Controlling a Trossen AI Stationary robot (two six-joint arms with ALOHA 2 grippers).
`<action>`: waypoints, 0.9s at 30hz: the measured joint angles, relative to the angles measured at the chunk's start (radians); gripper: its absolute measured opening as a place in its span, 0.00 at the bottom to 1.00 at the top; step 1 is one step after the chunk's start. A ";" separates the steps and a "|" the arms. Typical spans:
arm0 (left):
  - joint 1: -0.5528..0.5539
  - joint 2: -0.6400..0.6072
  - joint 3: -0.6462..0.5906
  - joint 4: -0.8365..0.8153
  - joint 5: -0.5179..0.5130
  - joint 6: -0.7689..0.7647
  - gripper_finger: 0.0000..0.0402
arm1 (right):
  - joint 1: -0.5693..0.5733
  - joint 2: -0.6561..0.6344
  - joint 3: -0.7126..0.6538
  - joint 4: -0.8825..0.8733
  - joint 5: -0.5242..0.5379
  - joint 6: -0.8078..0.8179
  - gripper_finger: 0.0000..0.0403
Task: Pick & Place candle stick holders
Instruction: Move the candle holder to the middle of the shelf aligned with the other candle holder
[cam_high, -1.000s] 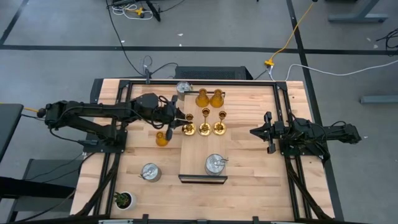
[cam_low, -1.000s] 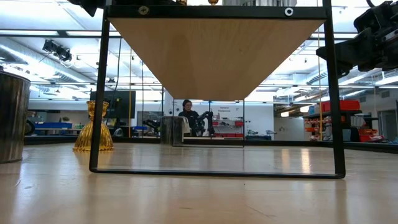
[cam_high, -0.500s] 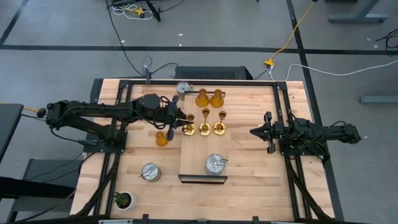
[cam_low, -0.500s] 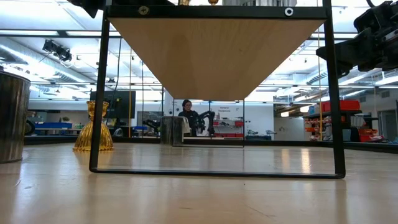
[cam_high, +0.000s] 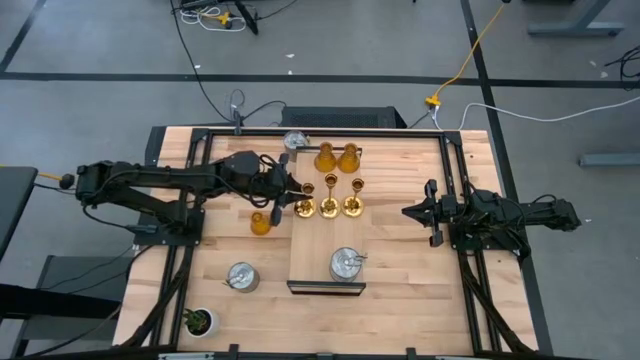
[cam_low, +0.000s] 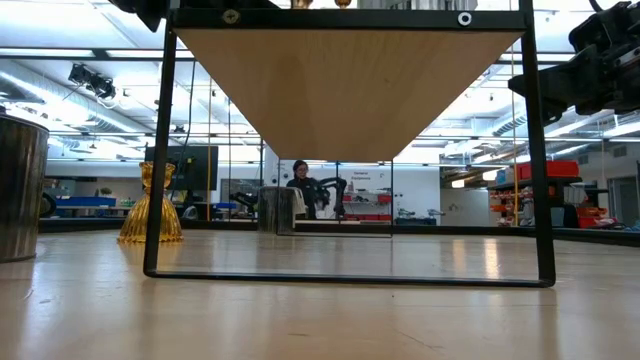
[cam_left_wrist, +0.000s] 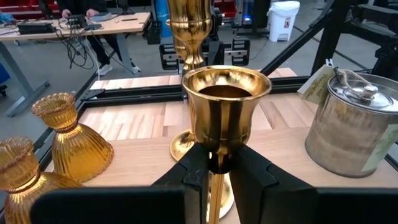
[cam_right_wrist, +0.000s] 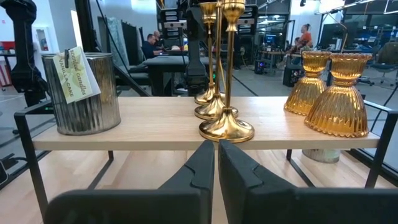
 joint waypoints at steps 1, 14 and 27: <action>0.000 0.000 0.000 -0.005 0.000 0.000 0.13 | 0.000 0.000 0.000 0.000 0.000 0.000 0.07; 0.000 0.013 0.001 0.004 0.007 0.000 0.13 | 0.000 0.000 0.000 0.000 -0.004 0.000 0.07; 0.000 0.020 -0.006 -0.035 0.000 0.000 0.20 | 0.000 0.000 0.000 0.000 -0.003 0.000 0.07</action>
